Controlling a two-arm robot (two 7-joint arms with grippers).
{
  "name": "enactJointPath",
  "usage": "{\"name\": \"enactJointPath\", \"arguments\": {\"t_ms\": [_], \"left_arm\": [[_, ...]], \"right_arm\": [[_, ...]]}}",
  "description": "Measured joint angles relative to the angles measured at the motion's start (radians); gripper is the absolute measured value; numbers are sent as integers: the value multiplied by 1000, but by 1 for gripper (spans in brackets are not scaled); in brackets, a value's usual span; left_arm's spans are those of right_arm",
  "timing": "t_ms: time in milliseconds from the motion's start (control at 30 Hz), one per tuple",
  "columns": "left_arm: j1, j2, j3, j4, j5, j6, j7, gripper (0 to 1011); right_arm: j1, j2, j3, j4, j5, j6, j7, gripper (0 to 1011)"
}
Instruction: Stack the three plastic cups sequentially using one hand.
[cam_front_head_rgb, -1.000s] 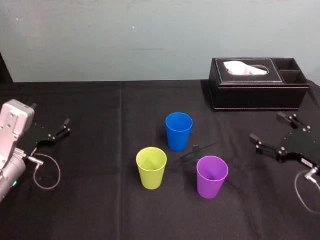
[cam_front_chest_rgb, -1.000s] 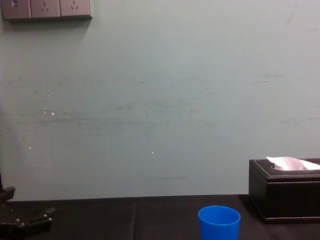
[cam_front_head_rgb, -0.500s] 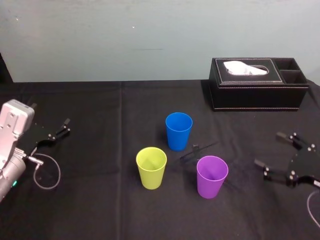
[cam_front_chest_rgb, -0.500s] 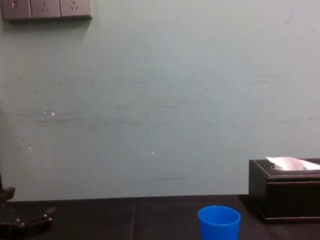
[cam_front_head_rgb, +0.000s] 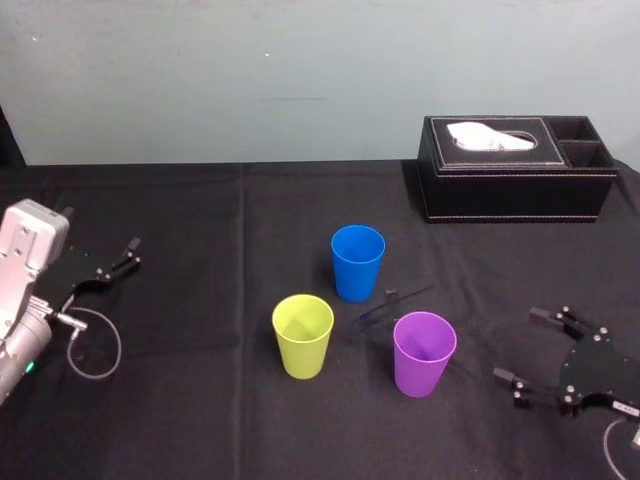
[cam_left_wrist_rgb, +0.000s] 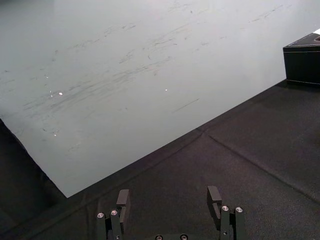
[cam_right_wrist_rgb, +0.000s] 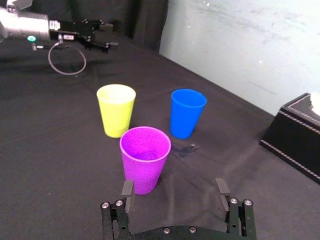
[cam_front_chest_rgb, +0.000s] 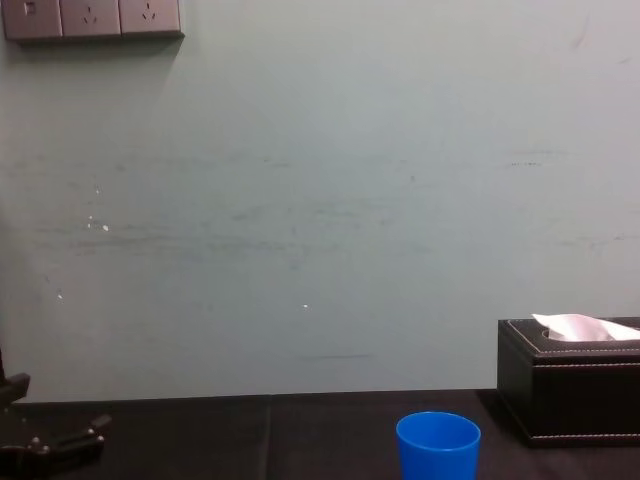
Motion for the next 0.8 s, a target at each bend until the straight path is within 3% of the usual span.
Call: {"name": "enactJointPath", "arguments": {"t_ms": [367,800], "left_arm": [[0,0,0,0,0,0,0,1010],[0,0,0,0,0,0,0,1010]], "right_arm": [[32,-43,-46,32,-51,29,26,1004],[66,-73,-79,42,-64,58,39,1004]]}}
